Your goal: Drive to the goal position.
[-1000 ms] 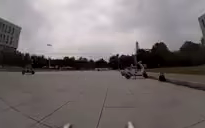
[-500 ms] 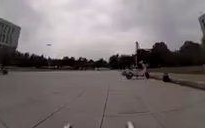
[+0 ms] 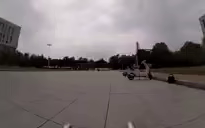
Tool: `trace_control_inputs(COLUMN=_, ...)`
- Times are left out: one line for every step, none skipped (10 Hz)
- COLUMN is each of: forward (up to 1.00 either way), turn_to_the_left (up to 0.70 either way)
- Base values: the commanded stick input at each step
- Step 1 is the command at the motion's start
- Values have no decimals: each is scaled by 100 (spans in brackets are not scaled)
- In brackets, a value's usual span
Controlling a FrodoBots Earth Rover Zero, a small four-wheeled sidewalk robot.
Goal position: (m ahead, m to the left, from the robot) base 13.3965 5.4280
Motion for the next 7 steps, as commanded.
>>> trace_control_inputs(forward=70, turn_to_the_left=0)
trace_control_inputs(forward=70, turn_to_the_left=0)
trace_control_inputs(forward=70, turn_to_the_left=0)
trace_control_inputs(forward=70, turn_to_the_left=0)
trace_control_inputs(forward=70, turn_to_the_left=0)
trace_control_inputs(forward=70, turn_to_the_left=0)
trace_control_inputs(forward=70, turn_to_the_left=0)
